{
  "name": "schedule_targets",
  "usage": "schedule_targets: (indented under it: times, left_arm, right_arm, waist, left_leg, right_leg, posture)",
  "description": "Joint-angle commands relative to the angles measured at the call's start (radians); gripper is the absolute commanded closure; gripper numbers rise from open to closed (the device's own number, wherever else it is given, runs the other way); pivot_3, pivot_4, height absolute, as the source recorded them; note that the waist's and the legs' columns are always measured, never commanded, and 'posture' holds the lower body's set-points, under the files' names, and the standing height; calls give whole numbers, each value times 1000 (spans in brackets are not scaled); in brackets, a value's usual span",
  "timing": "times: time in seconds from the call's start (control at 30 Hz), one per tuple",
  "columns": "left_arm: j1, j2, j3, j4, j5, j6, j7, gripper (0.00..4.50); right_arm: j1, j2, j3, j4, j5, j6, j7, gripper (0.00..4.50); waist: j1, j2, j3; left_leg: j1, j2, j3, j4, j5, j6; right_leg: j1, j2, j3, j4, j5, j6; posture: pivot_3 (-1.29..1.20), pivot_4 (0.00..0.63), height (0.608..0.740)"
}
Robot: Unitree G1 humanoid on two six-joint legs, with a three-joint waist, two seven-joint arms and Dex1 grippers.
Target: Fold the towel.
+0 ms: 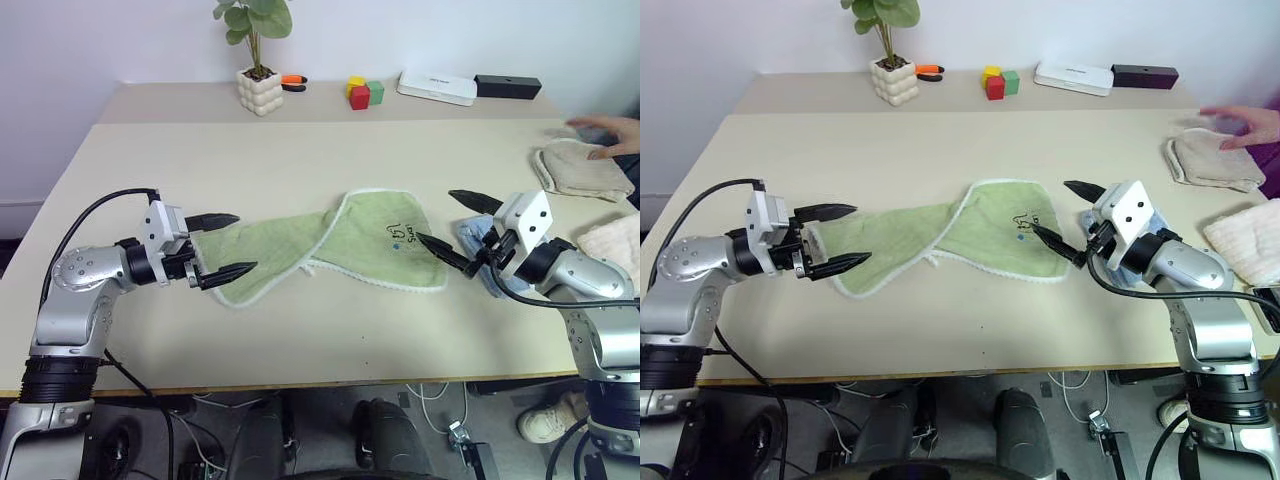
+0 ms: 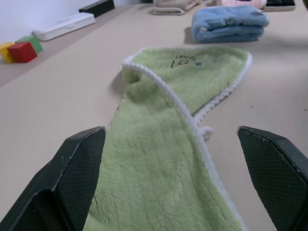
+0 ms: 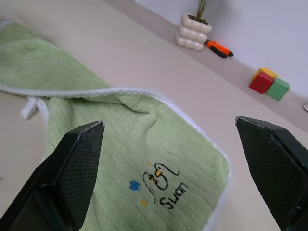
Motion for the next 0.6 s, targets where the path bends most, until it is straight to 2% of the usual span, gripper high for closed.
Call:
schedule_targets:
  times: [0.03, 0.3, 0.6]
  left_arm:
    - [18, 2, -32, -27, 21, -37, -27, 0]
    - [62, 67, -92, 13, 123, -195, -124, 0]
    - [136, 67, -114, -27, 164, -221, -84, 0]
  right_arm:
    - [-2, -12, -26, -22, 4, -13, -3, 50]
    - [-31, 22, 5, -26, -6, -18, -37, 50]
    - [-91, 101, 91, -18, -31, -39, -60, 50]
  waist:
    - [0, 0, 0]
    - [-5, 0, 0]
    - [-5, 0, 0]
  left_leg:
    - [0, 0, 0, 0, 0, 0]
    - [0, 0, 0, -1, 0, 0]
    - [0, 0, 0, -1, 0, 0]
  right_leg:
    - [0, 0, 0, 0, 0, 0]
    - [-1, 0, 0, 0, 0, 0]
    - [-2, 0, 0, 0, 0, 0]
  posture:
    - [0, 150, 735]
    - [0, 150, 735]
    - [0, 150, 735]
